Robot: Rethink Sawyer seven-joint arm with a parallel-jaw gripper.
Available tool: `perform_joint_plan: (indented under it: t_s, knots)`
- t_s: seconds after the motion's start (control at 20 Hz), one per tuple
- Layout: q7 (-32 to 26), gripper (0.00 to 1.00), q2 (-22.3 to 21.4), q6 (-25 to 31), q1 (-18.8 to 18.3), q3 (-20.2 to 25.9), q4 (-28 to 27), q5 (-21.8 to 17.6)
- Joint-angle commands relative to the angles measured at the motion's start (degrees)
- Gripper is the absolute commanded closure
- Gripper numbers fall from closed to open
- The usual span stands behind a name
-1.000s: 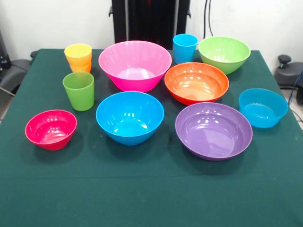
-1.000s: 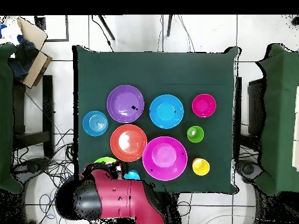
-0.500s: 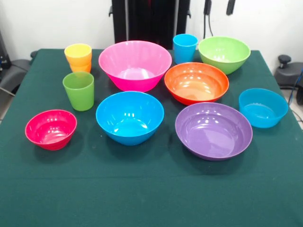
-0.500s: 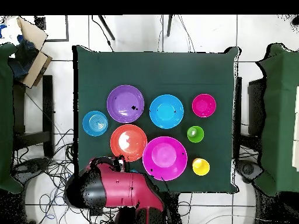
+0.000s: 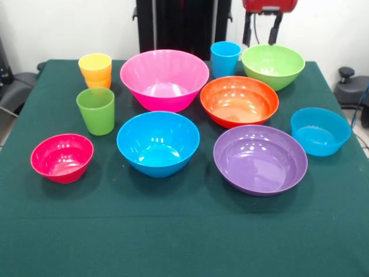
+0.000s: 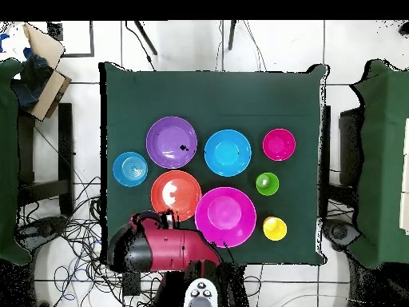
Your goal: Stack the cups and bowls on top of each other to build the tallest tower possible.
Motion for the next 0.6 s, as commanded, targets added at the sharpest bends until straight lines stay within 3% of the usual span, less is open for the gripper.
perform_joint_plan:
  t_s: [0.05, 0.6]
  knots:
    - [7.9, 0.00, 7.6, -6.4, -0.4, 2.1, -3.3, -2.4]
    - [7.3, 0.00, 7.3, -5.5, 0.1, 1.5, -3.7, -1.7]
